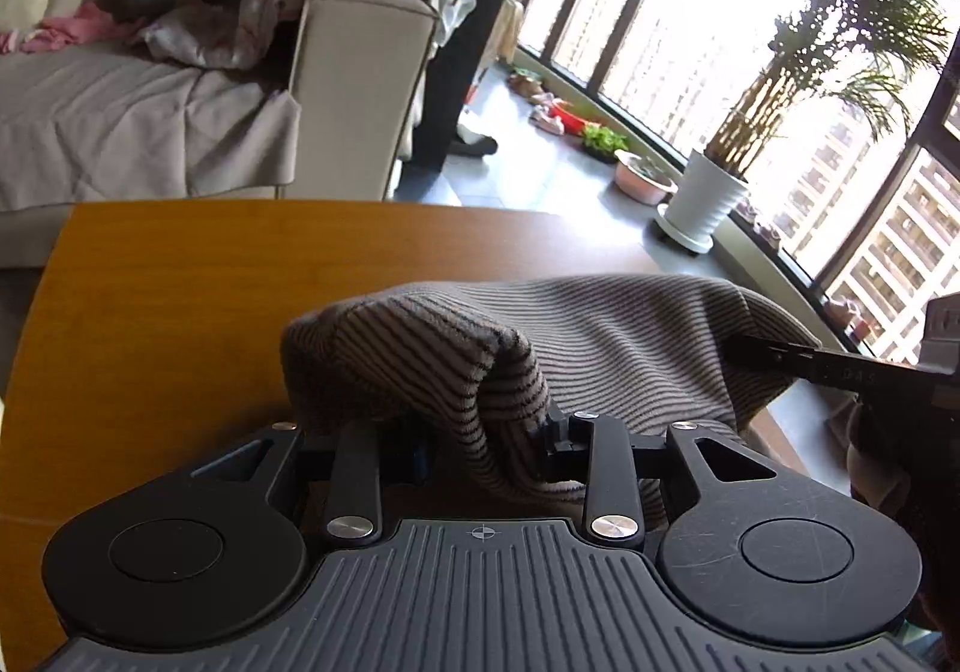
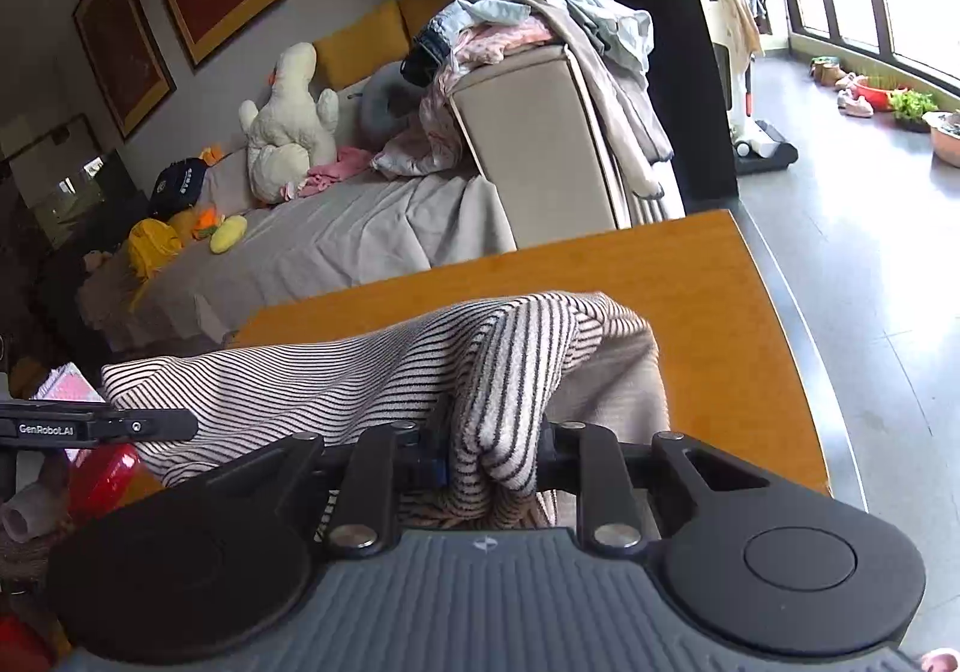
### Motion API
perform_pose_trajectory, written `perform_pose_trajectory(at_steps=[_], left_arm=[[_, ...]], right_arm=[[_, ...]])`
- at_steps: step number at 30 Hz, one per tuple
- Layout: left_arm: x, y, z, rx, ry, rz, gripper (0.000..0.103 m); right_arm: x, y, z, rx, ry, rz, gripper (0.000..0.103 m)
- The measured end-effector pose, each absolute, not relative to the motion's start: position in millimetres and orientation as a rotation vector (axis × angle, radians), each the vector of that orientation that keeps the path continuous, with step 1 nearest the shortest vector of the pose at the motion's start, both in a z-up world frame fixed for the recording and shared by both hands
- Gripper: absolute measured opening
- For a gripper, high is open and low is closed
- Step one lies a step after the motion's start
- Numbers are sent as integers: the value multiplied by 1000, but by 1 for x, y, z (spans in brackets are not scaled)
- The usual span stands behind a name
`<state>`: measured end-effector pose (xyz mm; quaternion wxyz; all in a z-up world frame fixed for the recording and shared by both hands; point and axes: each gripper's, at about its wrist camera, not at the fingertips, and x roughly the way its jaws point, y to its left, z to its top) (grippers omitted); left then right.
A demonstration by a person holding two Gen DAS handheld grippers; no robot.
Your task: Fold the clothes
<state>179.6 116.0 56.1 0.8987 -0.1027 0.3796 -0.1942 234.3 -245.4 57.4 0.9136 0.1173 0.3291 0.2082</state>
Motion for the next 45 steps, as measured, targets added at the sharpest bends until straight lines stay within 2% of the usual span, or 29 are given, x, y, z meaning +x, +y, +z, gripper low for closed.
perform_pose_trajectory(at_steps=[3,5,6,8,10,13,17,18,19,21,27,29,34,40,42,45], left_arm=[[161,108,32,-204,843,-413,40],[156,103,16,-176,890,-378,46],[154,103,11,-160,905,-357,48],[147,106,16,-145,885,-329,54],[138,109,27,-126,851,-311,55],[120,112,52,-107,768,-310,63],[100,105,75,-136,651,-352,65],[98,100,78,-148,630,-364,64],[99,95,76,-163,627,-380,62],[105,84,68,-191,629,-420,61],[145,81,11,-302,757,-375,58],[151,90,6,-333,749,-379,52],[171,112,3,-435,764,-391,51],[198,112,5,-397,725,-353,51],[204,111,6,-388,713,-341,52],[210,110,10,-376,698,-326,54]], right_arm=[[225,-251,44,214,723,401,22],[225,-251,30,165,755,363,27],[225,-250,25,134,758,342,37],[221,-249,24,112,741,328,40],[217,-247,27,73,717,292,60],[210,-243,36,-26,661,225,72],[197,-242,55,-40,551,212,70],[194,-239,60,-45,520,225,53],[193,-237,65,-46,494,240,31],[195,-231,65,-8,506,295,26],[224,-211,30,-30,675,302,25],[217,-206,26,-74,655,296,25],[197,-201,24,-91,660,264,26],[166,-189,28,-64,694,257,27],[152,-180,31,-52,720,305,31],[131,-158,31,-89,740,383,43]])
